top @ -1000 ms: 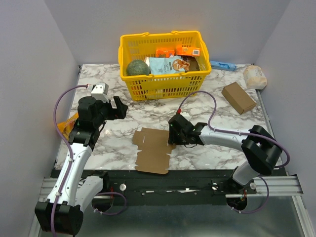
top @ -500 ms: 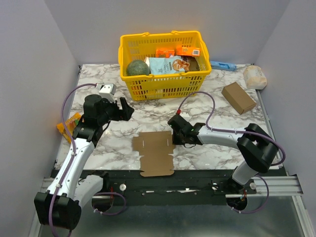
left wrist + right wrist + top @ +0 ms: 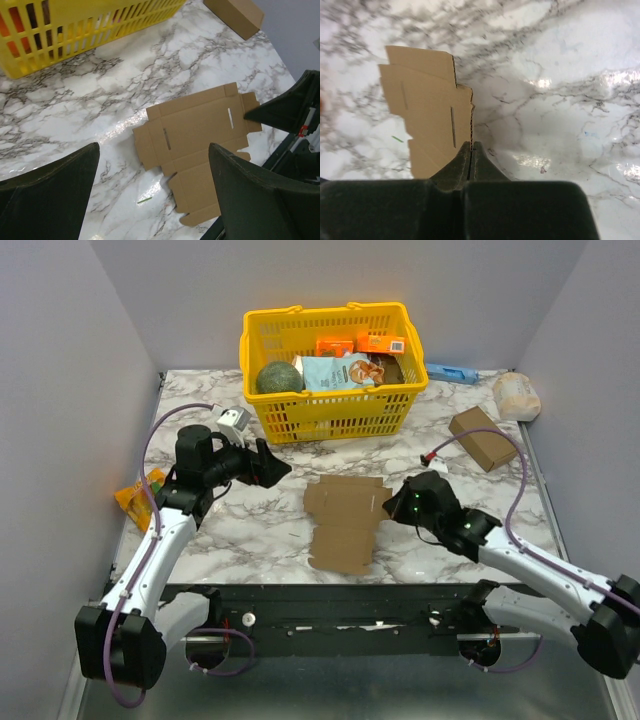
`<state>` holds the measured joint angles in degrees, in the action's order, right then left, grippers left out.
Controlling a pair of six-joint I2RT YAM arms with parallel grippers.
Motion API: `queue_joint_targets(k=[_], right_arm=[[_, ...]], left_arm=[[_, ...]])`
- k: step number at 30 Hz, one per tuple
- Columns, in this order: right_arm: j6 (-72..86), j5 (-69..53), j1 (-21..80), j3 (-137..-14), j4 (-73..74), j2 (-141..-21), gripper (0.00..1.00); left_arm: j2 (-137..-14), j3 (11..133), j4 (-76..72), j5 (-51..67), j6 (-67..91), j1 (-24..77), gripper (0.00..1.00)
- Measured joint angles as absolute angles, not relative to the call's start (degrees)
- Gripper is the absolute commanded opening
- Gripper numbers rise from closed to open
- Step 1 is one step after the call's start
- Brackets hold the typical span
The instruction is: Fold the paper box
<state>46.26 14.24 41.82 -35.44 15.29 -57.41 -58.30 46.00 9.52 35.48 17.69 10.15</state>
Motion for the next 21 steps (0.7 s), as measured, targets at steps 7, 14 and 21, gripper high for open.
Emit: queue_joint_targets(k=[7, 14, 21], right_arm=[[43.9, 15.0, 41.1, -34.1, 14.6, -42.7, 0.00], [41.2, 14.9, 41.1, -34.1, 14.6, -36.7, 0.00], [38.8, 12.7, 41.1, -34.1, 14.0, -35.9, 0.00]], left_arm=[[-61.3, 46.0, 8.2, 40.2, 18.6, 10.2, 0.98], [-63.7, 46.0, 7.5, 42.9, 20.1, 10.4, 0.97], [-64.2, 46.0, 5.2, 45.5, 21.1, 13.5, 0.92]])
